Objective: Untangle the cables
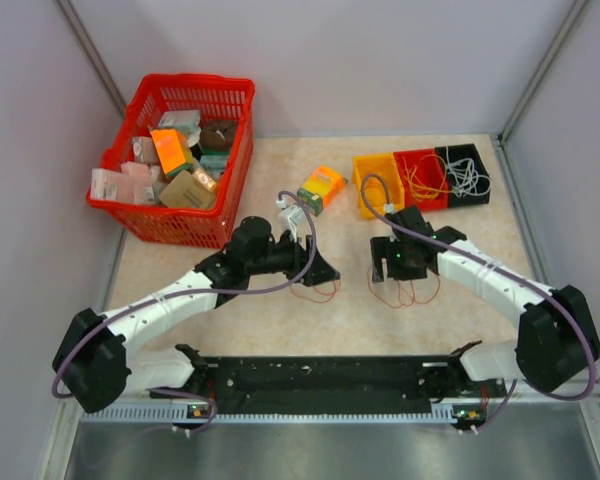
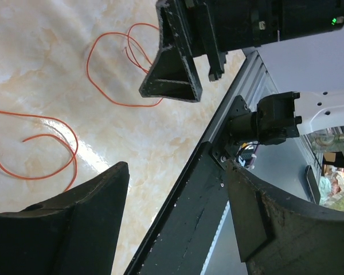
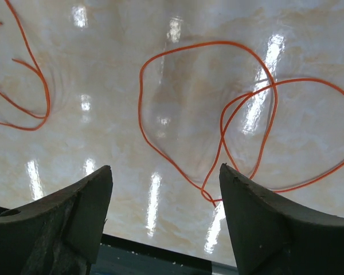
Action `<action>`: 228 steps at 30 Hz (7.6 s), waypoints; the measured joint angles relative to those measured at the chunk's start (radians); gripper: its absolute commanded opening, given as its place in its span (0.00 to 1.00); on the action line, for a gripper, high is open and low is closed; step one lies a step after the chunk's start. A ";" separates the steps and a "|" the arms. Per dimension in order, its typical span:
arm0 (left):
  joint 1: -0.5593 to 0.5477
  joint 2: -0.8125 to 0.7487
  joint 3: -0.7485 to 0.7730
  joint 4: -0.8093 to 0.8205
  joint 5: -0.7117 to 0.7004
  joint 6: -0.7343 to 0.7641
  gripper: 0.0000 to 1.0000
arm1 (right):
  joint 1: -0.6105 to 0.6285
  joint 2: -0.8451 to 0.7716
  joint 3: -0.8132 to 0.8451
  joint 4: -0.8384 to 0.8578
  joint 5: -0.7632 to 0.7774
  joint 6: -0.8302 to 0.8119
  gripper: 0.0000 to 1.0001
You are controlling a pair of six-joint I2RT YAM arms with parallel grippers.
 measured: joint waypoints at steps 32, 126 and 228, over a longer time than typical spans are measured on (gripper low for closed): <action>0.000 -0.066 -0.019 -0.018 0.003 0.032 0.73 | -0.106 0.026 -0.102 0.196 -0.123 -0.036 0.87; 0.000 -0.125 0.031 -0.216 -0.138 0.148 0.74 | -0.347 0.679 0.748 0.262 -0.390 0.051 0.56; -0.002 -0.478 -0.107 -0.217 -0.350 0.097 0.73 | -0.154 0.724 0.859 0.206 0.275 -0.196 0.21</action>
